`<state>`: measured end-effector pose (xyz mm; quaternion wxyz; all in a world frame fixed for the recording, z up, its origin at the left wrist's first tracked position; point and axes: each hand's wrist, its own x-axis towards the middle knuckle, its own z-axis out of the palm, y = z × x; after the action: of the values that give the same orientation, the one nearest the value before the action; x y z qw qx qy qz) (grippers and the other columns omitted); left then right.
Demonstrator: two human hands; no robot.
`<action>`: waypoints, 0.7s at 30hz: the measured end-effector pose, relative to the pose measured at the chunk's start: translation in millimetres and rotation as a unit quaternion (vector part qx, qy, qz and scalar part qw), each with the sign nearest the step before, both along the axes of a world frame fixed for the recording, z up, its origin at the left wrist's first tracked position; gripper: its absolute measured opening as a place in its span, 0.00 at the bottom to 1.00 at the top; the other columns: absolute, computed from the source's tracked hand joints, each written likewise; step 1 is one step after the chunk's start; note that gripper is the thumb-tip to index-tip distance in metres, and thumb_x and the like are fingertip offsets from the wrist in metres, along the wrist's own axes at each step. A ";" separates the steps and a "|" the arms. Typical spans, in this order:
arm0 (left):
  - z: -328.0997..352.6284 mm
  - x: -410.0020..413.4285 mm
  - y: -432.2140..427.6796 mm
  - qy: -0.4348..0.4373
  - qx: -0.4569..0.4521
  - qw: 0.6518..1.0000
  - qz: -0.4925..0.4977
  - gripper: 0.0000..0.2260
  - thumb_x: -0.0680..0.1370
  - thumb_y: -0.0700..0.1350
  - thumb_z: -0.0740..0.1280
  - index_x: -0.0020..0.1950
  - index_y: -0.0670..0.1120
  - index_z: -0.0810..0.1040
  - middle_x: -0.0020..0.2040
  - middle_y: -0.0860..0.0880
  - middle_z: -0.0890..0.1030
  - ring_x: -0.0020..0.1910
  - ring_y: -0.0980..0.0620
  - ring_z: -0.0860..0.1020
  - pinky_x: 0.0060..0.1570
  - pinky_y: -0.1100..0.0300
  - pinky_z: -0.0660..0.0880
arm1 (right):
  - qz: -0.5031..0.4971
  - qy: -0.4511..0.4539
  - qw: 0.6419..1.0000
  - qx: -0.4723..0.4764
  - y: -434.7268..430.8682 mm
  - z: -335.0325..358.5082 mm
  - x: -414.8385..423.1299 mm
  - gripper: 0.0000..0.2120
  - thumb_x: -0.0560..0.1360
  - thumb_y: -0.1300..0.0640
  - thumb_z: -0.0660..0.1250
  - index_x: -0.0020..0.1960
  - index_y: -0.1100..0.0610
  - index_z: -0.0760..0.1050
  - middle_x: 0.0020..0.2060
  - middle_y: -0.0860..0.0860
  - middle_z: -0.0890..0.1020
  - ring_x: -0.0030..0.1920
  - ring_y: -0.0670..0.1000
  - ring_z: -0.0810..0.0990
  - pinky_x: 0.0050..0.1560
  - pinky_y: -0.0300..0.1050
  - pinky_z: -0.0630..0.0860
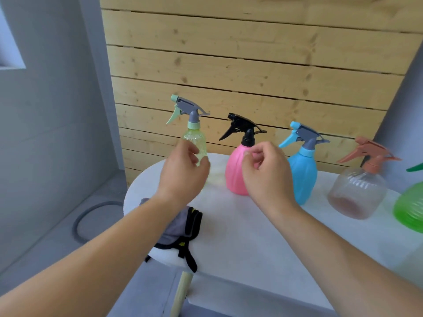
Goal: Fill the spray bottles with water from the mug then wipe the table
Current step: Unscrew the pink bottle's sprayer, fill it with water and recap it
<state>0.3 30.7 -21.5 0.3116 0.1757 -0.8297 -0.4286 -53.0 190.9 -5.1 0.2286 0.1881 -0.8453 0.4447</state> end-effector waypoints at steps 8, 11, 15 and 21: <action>-12.7 -38.2 34.9 -0.140 0.087 0.966 -0.200 0.32 0.81 0.42 0.69 0.82 0.52 0.59 0.63 0.53 0.68 0.56 0.53 0.71 0.51 0.61 0.71 | 0.025 -0.216 0.976 0.021 -1.4 -1.0 -26.7 0.24 0.81 0.46 0.55 0.76 0.50 0.61 0.70 0.52 0.71 0.68 0.55 0.71 0.64 0.50 0.68; -22.4 -43.4 34.9 -0.120 0.116 0.962 -0.214 0.35 0.78 0.42 0.72 0.81 0.52 0.59 0.69 0.51 0.74 0.61 0.50 0.78 0.57 0.54 0.80 | 0.062 -0.222 0.973 -0.006 -0.2 -5.6 -29.8 0.20 0.81 0.46 0.56 0.72 0.47 0.66 0.59 0.45 0.75 0.60 0.52 0.74 0.60 0.48 0.71; -27.6 -33.0 35.8 -0.102 0.068 0.974 -0.191 0.39 0.74 0.49 0.76 0.81 0.53 0.61 0.71 0.48 0.71 0.66 0.46 0.76 0.65 0.48 0.77 | 0.066 -0.223 0.972 0.004 8.6 -3.6 -22.9 0.21 0.80 0.43 0.57 0.71 0.47 0.68 0.60 0.47 0.77 0.59 0.51 0.76 0.59 0.49 0.74; -14.4 27.6 74.8 -0.037 0.005 0.987 -0.155 0.42 0.71 0.50 0.80 0.79 0.58 0.61 0.65 0.51 0.62 0.61 0.50 0.70 0.62 0.58 0.73 | 0.109 -0.251 0.960 -0.064 50.2 17.9 19.7 0.20 0.69 0.32 0.60 0.55 0.41 0.74 0.46 0.50 0.83 0.48 0.54 0.84 0.52 0.59 0.81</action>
<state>27.9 105.5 -35.9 0.2097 0.0625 -0.8557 -0.4689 -33.3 241.1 12.8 -0.0291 0.1461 -0.8198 0.5530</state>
